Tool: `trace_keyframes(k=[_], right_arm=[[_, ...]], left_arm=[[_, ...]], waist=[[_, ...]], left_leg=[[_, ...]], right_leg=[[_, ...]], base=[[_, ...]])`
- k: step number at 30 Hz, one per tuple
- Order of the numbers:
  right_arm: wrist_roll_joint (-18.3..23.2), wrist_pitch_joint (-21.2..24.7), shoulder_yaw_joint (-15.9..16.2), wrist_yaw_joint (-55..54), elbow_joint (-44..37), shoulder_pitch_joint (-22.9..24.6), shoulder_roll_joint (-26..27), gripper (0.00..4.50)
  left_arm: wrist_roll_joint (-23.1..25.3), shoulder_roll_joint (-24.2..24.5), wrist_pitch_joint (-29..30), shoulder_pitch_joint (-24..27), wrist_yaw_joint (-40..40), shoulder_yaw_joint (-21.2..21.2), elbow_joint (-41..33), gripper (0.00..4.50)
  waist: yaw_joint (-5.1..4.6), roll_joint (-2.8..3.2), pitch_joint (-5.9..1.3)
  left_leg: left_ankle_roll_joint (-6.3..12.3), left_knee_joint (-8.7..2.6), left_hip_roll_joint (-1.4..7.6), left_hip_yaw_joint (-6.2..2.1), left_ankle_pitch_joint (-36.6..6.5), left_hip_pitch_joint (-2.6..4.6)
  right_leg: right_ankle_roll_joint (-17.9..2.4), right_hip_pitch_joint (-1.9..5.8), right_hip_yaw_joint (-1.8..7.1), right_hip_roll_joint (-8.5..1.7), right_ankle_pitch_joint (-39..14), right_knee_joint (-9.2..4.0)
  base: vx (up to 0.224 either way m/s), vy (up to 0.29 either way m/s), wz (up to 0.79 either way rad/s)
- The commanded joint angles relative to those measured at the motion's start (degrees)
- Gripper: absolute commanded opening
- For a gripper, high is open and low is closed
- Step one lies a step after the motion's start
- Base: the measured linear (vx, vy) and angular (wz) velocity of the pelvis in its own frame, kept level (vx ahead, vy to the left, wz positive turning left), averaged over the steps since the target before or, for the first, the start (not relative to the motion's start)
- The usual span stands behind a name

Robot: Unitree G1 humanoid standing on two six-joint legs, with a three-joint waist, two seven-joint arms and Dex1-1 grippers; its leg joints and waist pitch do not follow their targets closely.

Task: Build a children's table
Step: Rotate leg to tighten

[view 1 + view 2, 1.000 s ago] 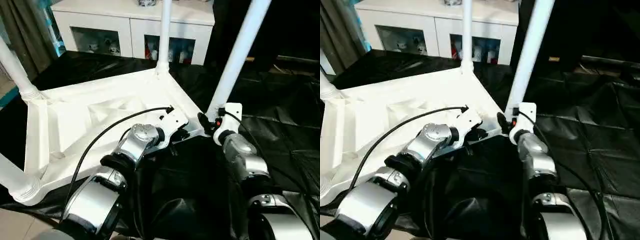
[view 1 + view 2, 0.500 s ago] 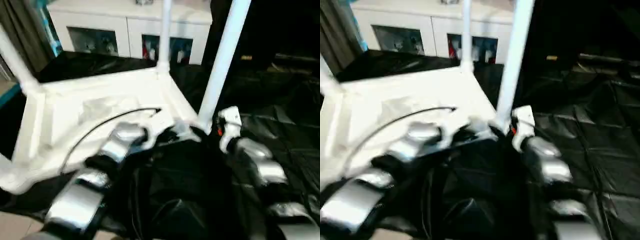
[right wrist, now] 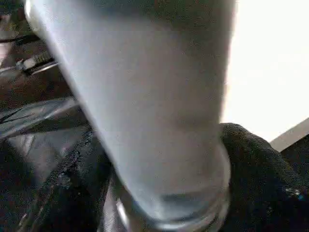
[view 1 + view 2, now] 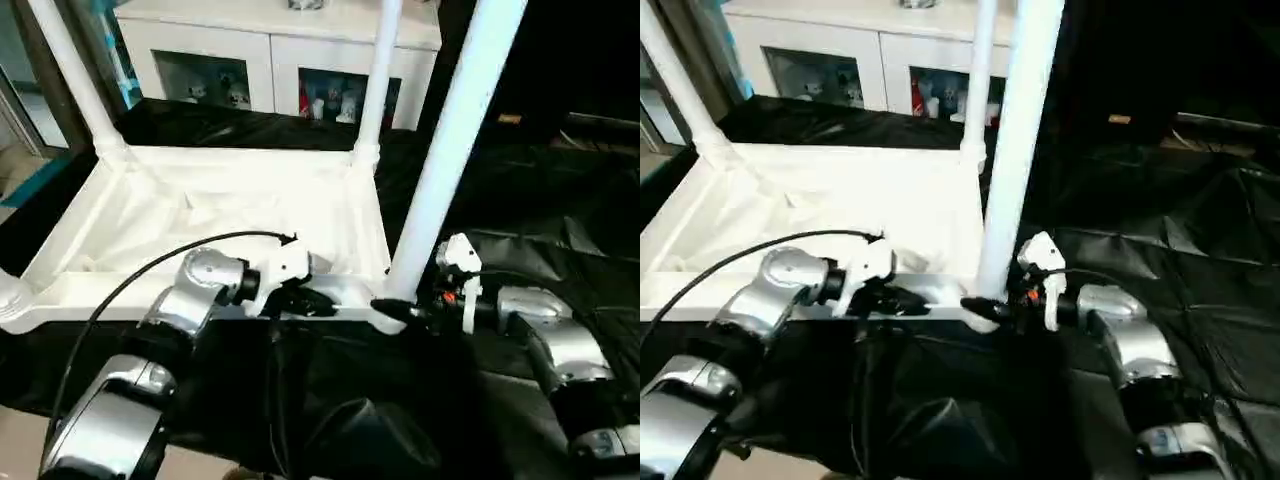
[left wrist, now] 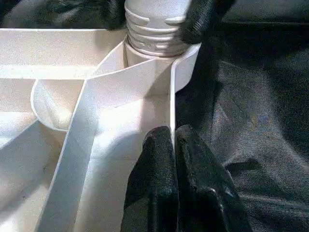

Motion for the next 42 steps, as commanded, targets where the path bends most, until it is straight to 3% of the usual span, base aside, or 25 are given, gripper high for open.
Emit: trace_keyframes(k=[1,7,11,16,17,18,20,22,23,25,26,30,35,37,39,40,42], right_arm=[[0.6,1.2,0.6,0.6,-1.4,0.1,-0.1,3.14],[1.1,2.4,0.8,-0.9,-1.5,1.3,1.9,2.83],[-1.3,0.6,-2.2,-12.9,4.4,0.1,6.4,2.78],[-2.3,0.4,-5.6,-25.7,9.8,-2.3,10.7,2.76],[-2.4,0.4,-6.2,-27.6,10.6,-2.7,11.4,2.76],[-2.3,0.3,-7.9,-32.9,13.1,-4.2,13.4,2.76],[-1.9,0.1,-11.0,-42.3,18.2,-7.6,17.0,2.76],[-3.0,-0.5,-10.2,-45.0,20.7,-9.9,19.4,2.76],[-3.3,-0.7,-9.9,-44.9,20.9,-10.1,19.7,2.76],[-4.0,-1.9,-8.4,-42.7,20.2,-10.3,20.5,2.76],[-4.3,-2.8,-7.2,-40.7,19.5,-10.2,20.8,3.32],[-4.7,-5.0,-6.3,-37.2,18.6,-9.9,20.5,3.63],[-4.3,-6.4,-4.6,-28.4,15.8,-8.3,16.7,3.63],[-4.1,-6.0,-4.1,-25.5,14.4,-7.6,15.2,3.63],[-3.4,-4.8,-2.6,-17.3,10.3,-5.5,10.6,3.63],[-3.1,-4.5,-2.2,-15.1,9.2,-5.0,9.2,3.63],[-3.1,-4.5,-1.8,-11.0,7.5,-4.0,6.7,3.63]], left_arm=[[-2.3,-0.5,-0.1,0.5,-1.3,0.6,-1.2,0.0],[-1.1,-2.3,0.5,0.1,3.1,0.6,-0.4,0.0],[2.9,-4.6,2.5,-2.7,14.5,0.5,4.1,0.0],[3.4,-7.8,3.6,-5.4,21.4,1.4,7.2,0.0],[3.5,-8.3,3.6,-5.8,22.4,1.4,7.6,0.0],[3.9,-9.9,4.0,-6.7,25.0,1.5,8.6,0.0],[4.5,-12.9,4.7,-8.4,29.9,1.6,10.9,0.0],[4.9,-15.3,5.7,-9.5,33.6,1.7,12.4,0.0],[4.9,-15.6,5.8,-9.7,34.0,1.7,12.6,0.0],[5.1,-16.1,5.4,-9.9,34.2,1.4,12.9,0.0],[5.1,-16.3,5.1,-10.1,34.3,1.3,13.0,0.0],[5.1,-16.0,3.3,-10.3,32.8,1.3,13.7,0.0],[4.3,-14.1,1.5,-8.3,25.7,0.3,11.9,0.0],[3.9,-13.2,0.5,-7.4,22.8,-0.2,10.8,0.0],[2.5,-10.4,-0.8,-4.7,14.9,-1.4,7.4,0.0],[2.0,-9.6,-1.0,-3.9,12.8,-1.6,6.4,0.0],[0.3,-8.1,-1.3,-2.4,7.9,-1.6,4.3,0.0]], waist=[[0.07,-0.69,-3.57],[0.07,-0.93,-3.5],[-0.45,-0.85,-3.31],[-1.21,-0.79,-3.11],[-1.33,-0.84,-3.18],[-1.42,-0.14,-3.22],[-1.94,-0.38,-3.28],[-2.07,-0.38,-3.4],[-1.86,-0.5,-3.41],[-1.67,-0.4,-3.43],[-1.5,-0.5,-3.58],[-1.52,-0.86,-3.47],[-1.32,-0.8,-3.34],[-1.4,-0.71,-3.41],[-1.33,-0.6,-3.53],[-1.09,-0.72,-3.53],[-0.85,-0.46,-3.74]], left_leg=[[4.08,-3.91,4.04,-1.56,-8.2,0.83],[3.91,-3.88,4.0,-1.54,-8.3,0.86],[2.17,-4.17,3.83,-1.73,-10.7,1.15],[0.5,-4.44,3.56,-1.91,-13.1,1.29],[0.46,-4.47,3.59,-2.04,-13.0,1.28],[0.54,-4.45,3.6,-2.08,-12.8,1.25],[-0.45,-4.51,3.43,-1.99,-13.6,1.49],[-0.68,-4.55,3.42,-2.09,-12.5,1.1],[0.31,-4.31,3.39,-1.82,-12.1,1.37],[1.24,-4.23,3.27,-1.8,-11.4,1.04],[2.24,-4.13,3.31,-1.75,-10.4,1.08],[3.19,-4.13,3.29,-1.72,-10.0,0.94],[3.54,-4.25,3.45,-1.86,-11.1,0.89],[3.85,-4.28,3.53,-1.96,-10.3,0.73],[4.33,-4.14,3.71,-1.86,-9.6,0.89],[5.18,-4.04,3.77,-1.87,-8.6,0.54],[6.3,-3.75,3.88,-1.59,-7.2,0.64]], right_leg=[[-14.2,2.69,2.9,-5.06,-7.6,-3.84],[-13.8,2.6,2.89,-5.1,-9.2,-4.01],[-12.7,2.3,2.94,-5.32,-14.2,-4.73],[-10.9,2.15,3.07,-5.29,-18.9,-5.44],[-10.7,2.35,3.01,-5.32,-18.9,-5.42],[-11.0,2.26,3.04,-5.34,-18.1,-5.35],[-11.3,2.0,3.02,-5.12,-18.1,-5.36],[-11.4,2.44,2.89,-5.07,-16.4,-5.16],[-12.0,2.32,3.02,-5.04,-13.7,-5.14],[-12.0,2.62,3.05,-5.09,-12.3,-5.08],[-12.2,2.68,3.01,-5.08,-10.8,-4.86],[-12.2,2.77,2.89,-5.06,-11.4,-4.95],[-11.3,2.81,2.89,-5.15,-14.1,-5.23],[-11.7,2.96,2.86,-5.13,-12.6,-4.96],[-12.6,2.86,2.9,-5.09,-10.1,-4.69],[-13.3,3.26,2.79,-5.01,-7.8,-4.3],[-14.7,3.03,2.74,-4.91,-4.1,-3.76]], base=[[0.0,0.0,0.0],[0.0,0.0,0.0],[0.0,0.0,0.0],[0.0,0.0,0.0],[0.0,0.0,0.0],[0.0,0.0,0.0],[0.0,0.0,0.0],[0.0,0.0,0.0],[0.0,0.0,0.0],[0.0,0.0,0.0],[0.0,0.0,0.0],[0.0,0.0,0.0],[0.0,0.0,0.0],[0.0,0.0,0.0],[0.0,0.0,0.0],[0.0,0.0,0.0],[0.0,0.0,0.0]])
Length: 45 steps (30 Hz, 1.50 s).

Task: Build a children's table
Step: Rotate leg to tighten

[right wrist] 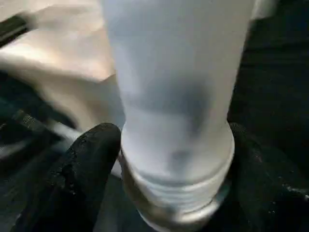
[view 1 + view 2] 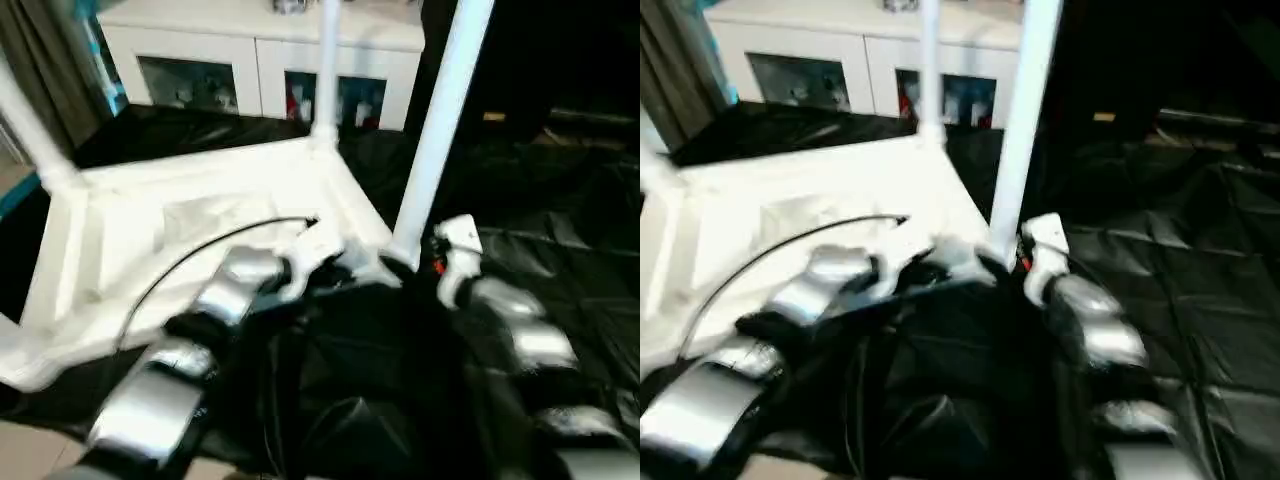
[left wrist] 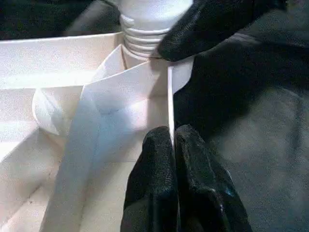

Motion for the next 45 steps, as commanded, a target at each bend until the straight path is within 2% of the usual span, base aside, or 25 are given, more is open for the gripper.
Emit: trace_keyframes(k=[1,3,6,9,10,11,15,18,22,24,25,27,28,29,30,33,35,37,38,40,41,42,45], right_arm=[[0.4,0.6,3.1,4.6,-2.2,0.2,0.5,3.63],[0.6,0.5,3.5,8.6,-3.3,1.1,-2.0,3.63],[1.3,1.4,3.9,12.5,-4.7,2.1,-4.1,3.63],[2.4,3.0,4.4,15.4,-6.5,3.0,-5.6,3.63],[2.4,3.0,4.4,15.4,-6.5,3.0,-5.6,3.63],[2.7,4.3,5.0,17.9,-7.3,3.4,-6.7,3.39],[3.2,5.0,4.9,18.1,-7.5,3.5,-6.3,3.31],[3.5,5.7,5.0,18.2,-8.1,3.9,-5.9,2.94],[3.2,5.2,4.9,15.3,-7.8,4.6,-4.2,2.8],[2.1,3.8,2.9,7.7,-4.2,3.8,-1.1,2.78],[1.6,3.1,2.3,4.7,-2.9,3.5,0.1,2.78],[1.4,3.0,1.1,0.0,-1.2,3.1,2.3,2.78],[1.4,3.0,1.1,0.0,-1.2,3.1,2.3,2.77],[1.6,3.2,-0.4,-5.1,0.1,2.6,4.5,2.77],[1.5,3.2,-1.1,-7.9,0.7,2.3,5.8,2.77],[0.4,3.3,-3.4,-21.1,4.8,-0.2,10.8,2.77],[-0.1,3.2,-3.9,-24.9,6.4,-1.2,12.3,2.77],[-0.4,2.0,-3.9,-26.5,8.0,-2.6,14.4,2.77],[-0.7,1.3,-3.6,-26.4,8.4,-3.1,15.1,2.77],[-0.6,0.4,-3.1,-25.2,8.2,-3.5,15.6,3.33],[-0.3,0.1,-3.1,-24.0,7.7,-3.6,15.6,3.47],[-0.3,-0.3,-2.8,-22.1,7.0,-3.5,15.1,3.47],[-0.7,-1.3,-1.6,-17.9,5.1,-2.8,13.1,3.83]], left_arm=[[-3.1,-2.0,-2.2,1.5,-6.0,-2.1,-2.0,0.0],[-4.7,-0.3,-0.6,2.7,-10.3,-2.0,-4.6,0.0],[-5.2,0.8,-0.3,3.4,-12.1,-1.6,-6.1,0.0],[-5.7,1.8,0.6,4.3,-13.4,-1.4,-7.9,0.0],[-5.7,1.8,0.6,4.3,-13.4,-1.4,-7.9,0.0],[-5.9,2.7,1.2,4.9,-14.5,-1.1,-9.1,0.0],[-6.0,3.3,1.7,5.3,-15.0,-0.9,-9.9,0.0],[-5.9,3.4,2.0,5.5,-14.9,-0.8,-10.4,0.0],[-4.9,3.1,1.9,5.8,-13.4,-1.2,-10.7,0.0],[-2.6,2.0,2.0,4.8,-8.2,-1.5,-9.1,0.0],[-1.3,1.4,2.4,3.9,-4.7,-1.4,-7.6,0.0],[0.6,-0.1,3.4,2.1,2.2,-0.9,-4.6,0.0],[0.6,-0.1,3.4,2.1,2.2,-0.9,-4.6,0.0],[0.8,-1.9,4.4,0.6,7.1,0.1,-2.3,0.0],[0.8,-3.0,5.0,-0.3,9.7,0.5,-1.2,0.0],[0.9,-7.1,7.1,-3.4,18.9,2.0,2.8,0.0],[0.8,-8.4,7.4,-4.2,21.2,2.3,3.8,0.0],[0.8,-9.9,6.5,-4.9,22.2,2.4,4.8,0.0],[0.8,-10.5,6.0,-5.2,22.2,2.4,5.1,0.0],[0.7,-10.9,5.7,-5.2,21.3,2.4,5.0,0.0],[0.4,-10.9,5.1,-5.1,20.2,2.2,4.9,0.0],[0.2,-10.6,4.2,-4.9,18.7,2.0,4.9,0.0],[-0.1,-9.3,2.4,-4.1,15.0,1.4,4.3,0.0]], waist=[[0.33,-0.61,-3.65],[0.75,-0.86,-3.55],[1.03,-0.63,-3.33],[1.17,-0.89,-3.2],[1.22,-0.87,-3.24],[1.18,-0.87,-3.28],[1.14,-0.84,-3.38],[1.13,-0.91,-3.38],[1.16,-1.07,-3.38],[0.88,-0.95,-3.25],[0.71,-1.07,-3.18],[0.2,-0.96,-3.02],[0.2,-0.96,-3.02],[-0.06,-1.15,-2.94],[-0.13,-1.02,-2.9],[-0.57,-0.91,-3.02],[-0.67,-0.99,-3.05],[-0.53,-0.61,-2.96],[-0.63,-0.88,-3.1],[-0.48,-0.86,-3.18],[-0.44,-0.81,-3.17],[-0.46,-1.0,-3.26],[-0.4,-1.23,-3.32]], left_leg=[[6.43,-3.59,3.96,-1.48,-7.3,0.54],[6.4,-3.6,4.13,-1.36,-7.4,0.49],[5.52,-3.71,4.06,-1.33,-9.4,0.73],[4.73,-3.88,4.09,-1.45,-9.8,0.69],[4.66,-3.89,4.11,-1.48,-9.7,0.72],[4.48,-3.9,4.1,-1.51,-9.8,0.65],[4.4,-3.84,4.01,-1.48,-8.9,0.63],[4.58,-3.8,3.98,-1.49,-8.2,0.55],[4.7,-3.75,3.92,-1.46,-8.0,0.51],[3.69,-3.97,3.93,-1.57,-9.6,0.73],[3.31,-4.03,3.89,-1.57,-10.1,0.7],[1.15,-4.38,3.82,-1.82,-12.7,1.14],[1.15,-4.38,3.82,-1.82,-12.7,1.14],[0.88,-4.46,3.71,-1.81,-13.2,1.01],[0.69,-4.46,3.72,-1.89,-14.5,1.4],[-0.14,-4.62,3.66,-2.03,-14.0,1.16],[-0.28,-4.55,3.52,-2.02,-14.2,1.26],[0.39,-4.45,3.42,-1.91,-14.0,1.17],[0.78,-4.41,3.35,-1.91,-13.6,0.98],[1.56,-4.33,3.39,-1.82,-12.6,0.99],[2.07,-4.37,3.41,-1.82,-12.1,0.89],[2.51,-4.27,3.42,-1.81,-12.0,0.81],[3.64,-4.18,3.39,-1.84,-10.1,0.45]], right_leg=[[-15.1,2.83,2.85,-4.88,-3.8,-3.67],[-15.7,2.76,2.87,-4.96,-3.8,-3.58],[-14.6,2.5,2.91,-4.96,-8.4,-4.13],[-13.5,2.53,2.94,-5.05,-11.7,-4.37],[-13.3,2.52,2.93,-5.07,-11.9,-4.36],[-13.2,2.53,2.93,-5.08,-12.2,-4.35],[-13.2,2.44,2.91,-4.96,-11.2,-4.21],[-13.3,2.48,2.89,-4.95,-10.1,-4.11],[-13.0,2.44,2.89,-5.05,-10.5,-4.14],[-12.6,2.18,2.93,-5.11,-13.4,-4.51],[-12.4,2.09,2.96,-5.15,-14.3,-4.62],[-11.3,1.89,2.98,-5.2,-18.8,-5.27],[-11.3,1.89,2.98,-5.2,-18.8,-5.27],[-10.7,2.02,3.07,-5.11,-19.5,-5.43],[-10.7,1.76,3.11,-5.24,-20.4,-5.69],[-10.6,1.9,3.11,-5.16,-19.5,-5.45],[-10.6,1.96,3.04,-5.18,-19.7,-5.58],[-10.5,1.91,3.17,-5.25,-19.0,-5.76],[-10.5,2.18,3.11,-5.19,-18.2,-5.64],[-10.6,2.23,3.12,-5.1,-16.3,-5.48],[-10.8,2.31,3.09,-5.06,-15.3,-5.38],[-11.0,2.41,3.07,-5.11,-14.7,-5.22],[-11.1,2.71,2.95,-5.1,-12.8,-4.98]], base=[[0.0,0.0,0.0],[0.0,0.0,0.0],[0.0,0.0,0.0],[0.0,0.0,0.0],[0.0,0.0,0.0],[0.0,0.0,0.0],[0.0,0.0,0.0],[0.0,0.0,0.0],[0.0,0.0,0.0],[0.0,0.0,0.0],[0.0,0.0,0.0],[0.0,0.0,0.0],[0.0,0.0,0.0],[0.0,0.0,0.0],[0.0,0.0,0.0],[0.0,0.0,0.0],[0.0,0.0,0.0],[0.0,0.0,0.0],[0.0,0.0,0.0],[0.0,0.0,0.0],[0.0,0.0,0.0],[0.0,0.0,0.0],[0.0,0.0,0.0]])
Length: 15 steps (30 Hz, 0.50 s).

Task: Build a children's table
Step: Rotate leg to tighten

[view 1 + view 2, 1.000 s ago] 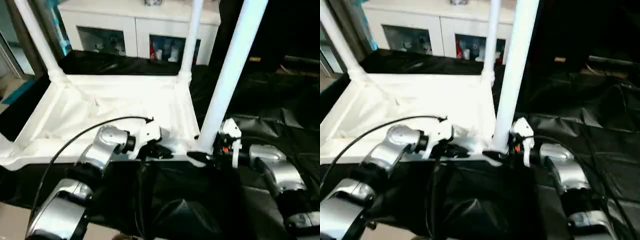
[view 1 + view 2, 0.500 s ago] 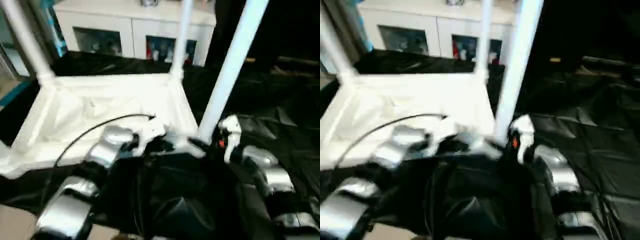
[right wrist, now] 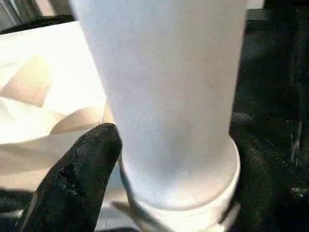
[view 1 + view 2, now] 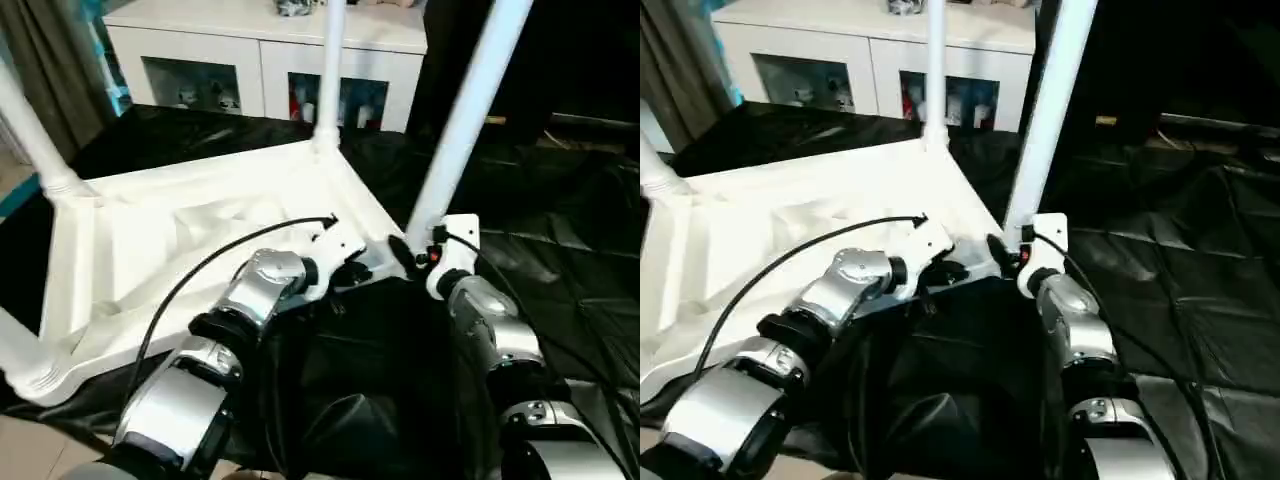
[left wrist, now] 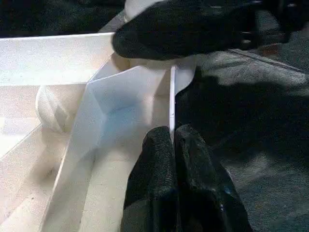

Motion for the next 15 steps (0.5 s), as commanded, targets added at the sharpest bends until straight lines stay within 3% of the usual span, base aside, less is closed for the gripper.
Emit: trace_keyframes(k=[1,6,11,15], right_arm=[[0.2,1.1,6.5,8.9,-1.4,1.0,1.9,3.92],[0.8,1.9,9.9,21.8,-5.6,3.9,-4.7,3.92],[1.8,4.4,11.0,32.6,-9.6,6.6,-11.0,3.92],[2.7,5.7,11.1,37.3,-11.4,7.5,-14.4,3.92]], left_arm=[[-2.1,-1.4,-3.4,0.3,-2.5,-0.1,-1.4,0.0],[-3.6,2.7,-4.2,3.7,-13.8,-1.8,-5.9,0.0],[-4.8,7.2,-5.2,6.2,-22.0,-2.2,-9.2,0.0],[-6.9,9.8,-3.7,7.8,-27.4,-1.7,-12.6,0.0]], waist=[[0.16,-1.02,-3.27],[0.43,-1.02,-3.33],[0.79,-0.68,-3.39],[1.0,-0.71,-3.23]], left_leg=[[3.99,-4.19,3.48,-1.8,-10.2,0.46],[5.85,-3.95,3.66,-1.71,-8.3,0.35],[6.52,-3.82,4.1,-1.48,-7.8,0.39],[5.44,-3.95,4.1,-1.46,-9.5,0.53]], right_leg=[[-11.0,2.53,2.95,-5.04,-12.8,-4.97],[-12.6,2.76,2.92,-4.99,-9.6,-4.48],[-14.3,2.64,2.8,-4.73,-5.7,-3.82],[-14.2,2.48,2.8,-4.9,-9.3,-4.18]], base=[[0.0,0.0,0.0],[0.0,0.0,0.0],[0.0,0.0,0.0],[0.0,0.0,0.0]])
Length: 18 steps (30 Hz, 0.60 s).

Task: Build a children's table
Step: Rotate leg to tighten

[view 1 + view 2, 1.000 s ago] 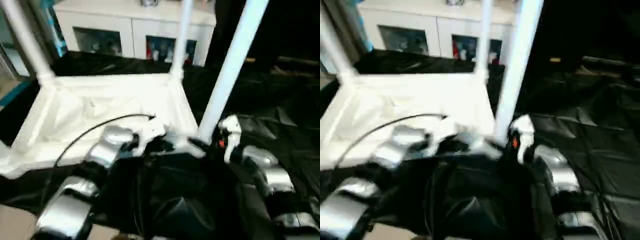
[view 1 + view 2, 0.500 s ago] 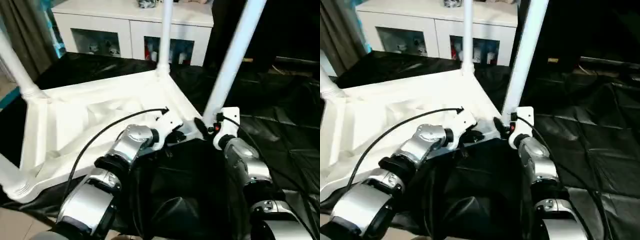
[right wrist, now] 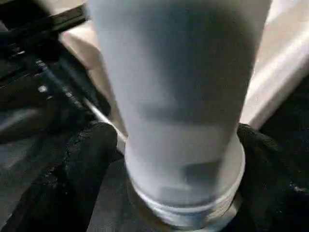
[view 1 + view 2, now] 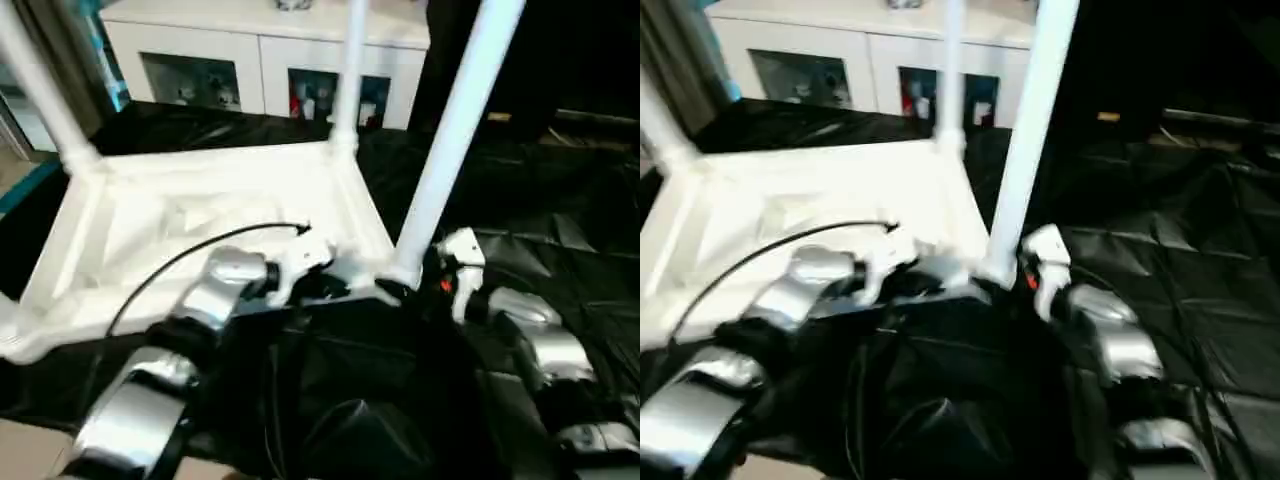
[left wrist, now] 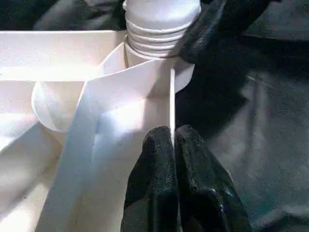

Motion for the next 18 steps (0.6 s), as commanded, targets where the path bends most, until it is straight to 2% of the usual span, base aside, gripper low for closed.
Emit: trace_keyframes(k=[1,3,5,8,9,13,14,16,18], right_arm=[[0.4,1.3,1.8,2.6,-0.5,0.9,-0.8,3.92],[0.6,1.5,1.8,3.8,-0.5,0.8,-1.6,3.92],[1.0,2.0,1.9,4.3,-0.8,0.8,-1.9,3.6],[1.7,3.4,2.1,6.0,-1.8,1.0,-2.0,3.57],[1.6,3.7,2.3,6.3,-2.0,1.1,-2.0,3.25],[1.5,4.2,3.1,6.3,-2.6,1.6,-1.3,3.08],[1.6,4.2,3.0,5.8,-2.5,1.7,-1.0,2.87],[1.5,4.0,2.2,2.9,-1.9,1.8,0.2,2.83],[-0.4,2.3,0.6,-5.4,1.2,0.9,2.9,2.78]], left_arm=[[-3.2,-0.6,-0.2,1.1,-3.7,-0.7,-2.3,0.0],[-3.8,0.5,0.7,1.8,-5.4,-0.6,-3.8,0.0],[-4.0,0.9,0.9,2.2,-6.0,-0.5,-4.4,0.0],[-4.3,1.6,1.2,2.8,-6.8,-0.3,-5.3,0.0],[-4.3,1.7,1.4,2.9,-6.9,-0.3,-5.5,0.0],[-4.2,1.6,1.9,3.3,-6.4,0.0,-6.1,0.0],[-4.0,1.4,2.0,3.4,-5.6,0.0,-6.1,0.0],[-2.9,0.7,2.1,2.9,-2.0,0.2,-5.3,0.0],[-0.7,-0.7,2.7,1.3,5.2,0.6,-2.5,0.0]], waist=[[0.23,-0.71,-3.23],[0.26,-0.78,-3.22],[0.26,-0.8,-3.18],[0.33,-0.91,-3.28],[0.33,-1.1,-3.35],[0.42,-1.11,-3.37],[0.43,-1.1,-3.35],[0.38,-1.23,-3.23],[0.09,-1.18,-3.11]], left_leg=[[4.89,-3.86,4.1,-1.51,-10.0,0.69],[4.02,-3.97,4.09,-1.57,-10.6,0.72],[3.79,-4.0,4.04,-1.56,-10.5,0.68],[4.0,-3.92,4.01,-1.53,-9.5,0.67],[4.22,-3.84,3.99,-1.48,-8.9,0.62],[4.61,-3.77,3.98,-1.48,-7.8,0.58],[4.64,-3.75,3.94,-1.46,-7.8,0.59],[4.29,-3.79,3.88,-1.45,-8.6,0.63],[3.34,-4.01,3.88,-1.62,-10.1,0.73]], right_leg=[[-14.3,2.71,2.88,-5.01,-9.9,-4.24],[-13.7,2.66,2.91,-5.05,-12.1,-4.38],[-13.5,2.57,2.94,-4.96,-12.4,-4.43],[-13.5,2.6,2.94,-4.93,-11.1,-4.22],[-13.5,2.62,2.94,-4.91,-10.3,-4.14],[-13.7,2.6,2.91,-4.94,-8.9,-3.93],[-13.7,2.59,2.91,-4.96,-9.0,-3.99],[-13.1,2.49,2.91,-4.97,-11.4,-4.27],[-12.5,2.25,3.01,-5.16,-14.2,-4.6]], base=[[0.0,0.0,0.0],[0.0,0.0,0.0],[0.0,0.0,0.0],[0.0,0.0,0.0],[0.0,0.0,0.0],[0.0,0.0,0.0],[0.0,0.0,0.0],[0.0,0.0,0.0],[0.0,0.0,0.0]])
